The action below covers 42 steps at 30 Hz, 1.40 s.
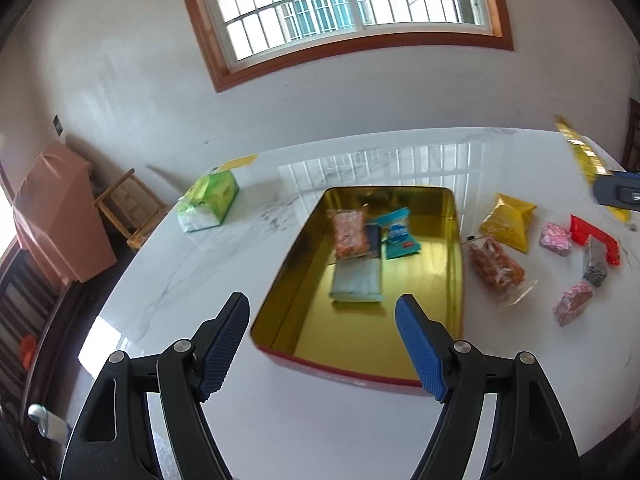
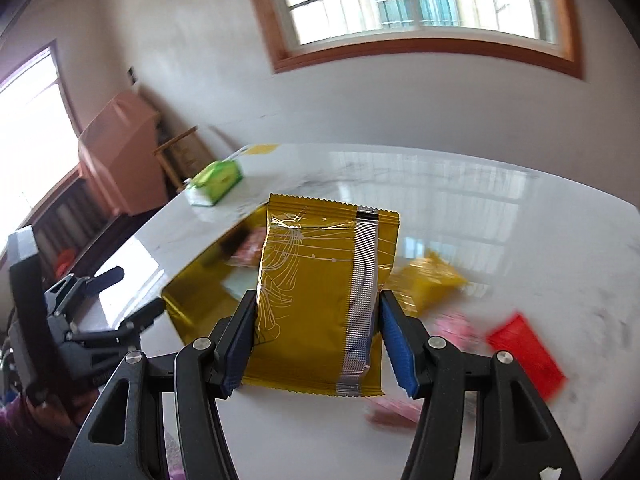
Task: Organize snacks
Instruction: 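Carry the yellow foil bag into the tin with the right gripper and release it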
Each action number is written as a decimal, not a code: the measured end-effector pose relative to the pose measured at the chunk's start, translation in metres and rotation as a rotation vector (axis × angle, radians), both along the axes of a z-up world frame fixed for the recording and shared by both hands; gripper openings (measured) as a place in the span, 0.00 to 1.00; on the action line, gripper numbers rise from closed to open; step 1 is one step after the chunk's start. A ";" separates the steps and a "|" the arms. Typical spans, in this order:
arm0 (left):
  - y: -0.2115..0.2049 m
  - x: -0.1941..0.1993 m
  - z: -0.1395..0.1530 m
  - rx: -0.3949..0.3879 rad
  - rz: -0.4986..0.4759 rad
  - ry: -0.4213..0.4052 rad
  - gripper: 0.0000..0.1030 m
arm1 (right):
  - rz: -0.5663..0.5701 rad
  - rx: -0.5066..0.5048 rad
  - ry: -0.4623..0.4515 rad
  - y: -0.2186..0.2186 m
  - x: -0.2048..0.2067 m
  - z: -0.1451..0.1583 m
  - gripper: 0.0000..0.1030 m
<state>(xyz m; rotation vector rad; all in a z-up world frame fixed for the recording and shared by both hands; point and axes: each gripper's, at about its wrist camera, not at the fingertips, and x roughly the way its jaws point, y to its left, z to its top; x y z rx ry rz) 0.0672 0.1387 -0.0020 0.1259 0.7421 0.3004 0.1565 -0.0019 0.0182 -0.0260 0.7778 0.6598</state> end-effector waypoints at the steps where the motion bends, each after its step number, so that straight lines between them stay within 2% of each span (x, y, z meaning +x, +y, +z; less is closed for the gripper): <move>1: 0.004 -0.002 0.000 -0.004 0.005 0.000 0.74 | 0.013 0.000 0.015 0.013 0.004 -0.004 0.54; 8: 0.036 -0.010 -0.006 -0.025 0.057 0.011 0.74 | 0.036 -0.012 0.081 0.066 0.031 -0.028 0.54; 21: 0.065 -0.006 -0.020 -0.032 0.108 0.033 0.74 | -0.016 -0.039 0.184 0.104 0.068 -0.073 0.54; 32: 0.071 0.000 -0.024 -0.046 0.113 0.042 0.74 | -0.031 -0.051 0.195 0.113 0.076 -0.082 0.54; 42: 0.075 0.000 -0.027 -0.054 0.122 0.050 0.74 | -0.027 -0.061 0.166 0.114 0.069 -0.082 0.56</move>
